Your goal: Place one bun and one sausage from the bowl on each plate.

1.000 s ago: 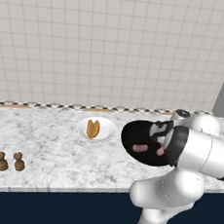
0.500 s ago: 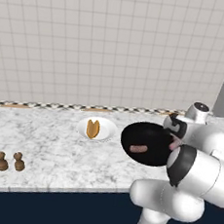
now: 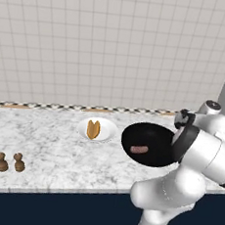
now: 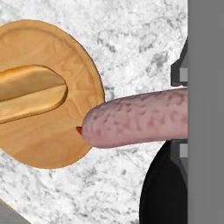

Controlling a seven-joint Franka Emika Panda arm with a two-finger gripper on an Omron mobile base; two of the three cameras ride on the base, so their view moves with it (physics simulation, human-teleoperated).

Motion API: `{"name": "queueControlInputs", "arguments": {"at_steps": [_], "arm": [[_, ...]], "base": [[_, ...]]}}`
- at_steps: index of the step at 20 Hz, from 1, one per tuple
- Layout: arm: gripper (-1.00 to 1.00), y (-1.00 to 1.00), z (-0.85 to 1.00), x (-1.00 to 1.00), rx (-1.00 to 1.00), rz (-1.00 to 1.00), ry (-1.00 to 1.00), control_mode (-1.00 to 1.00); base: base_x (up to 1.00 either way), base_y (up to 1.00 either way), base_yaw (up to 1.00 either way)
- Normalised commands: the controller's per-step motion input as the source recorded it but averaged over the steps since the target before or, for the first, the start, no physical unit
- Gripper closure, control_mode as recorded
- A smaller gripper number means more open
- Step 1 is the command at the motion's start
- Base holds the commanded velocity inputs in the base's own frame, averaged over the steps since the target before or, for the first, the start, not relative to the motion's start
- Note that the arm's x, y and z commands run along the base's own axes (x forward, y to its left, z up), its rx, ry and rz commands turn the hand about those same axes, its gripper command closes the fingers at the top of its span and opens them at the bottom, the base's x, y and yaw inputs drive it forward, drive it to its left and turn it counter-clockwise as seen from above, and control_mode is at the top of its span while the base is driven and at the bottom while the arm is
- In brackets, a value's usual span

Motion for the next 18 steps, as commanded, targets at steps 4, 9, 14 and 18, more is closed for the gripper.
{"name": "queueControlInputs", "arguments": {"at_steps": [4,9,14,18], "arm": [[1.0,-0.63,0.02,0.81,0.0,0.04,0.08,-1.0],[1.0,-0.66,-0.06,0.73,0.01,0.11,0.07,-1.0],[1.0,-0.4,-0.53,0.47,0.01,0.15,0.09,-1.0],[1.0,-0.09,-0.71,0.23,0.0,0.16,0.12,-1.0]], "base": [[0.0,0.0,0.0],[0.0,0.0,0.0],[0.0,0.0,0.0],[0.0,0.0,0.0]]}}
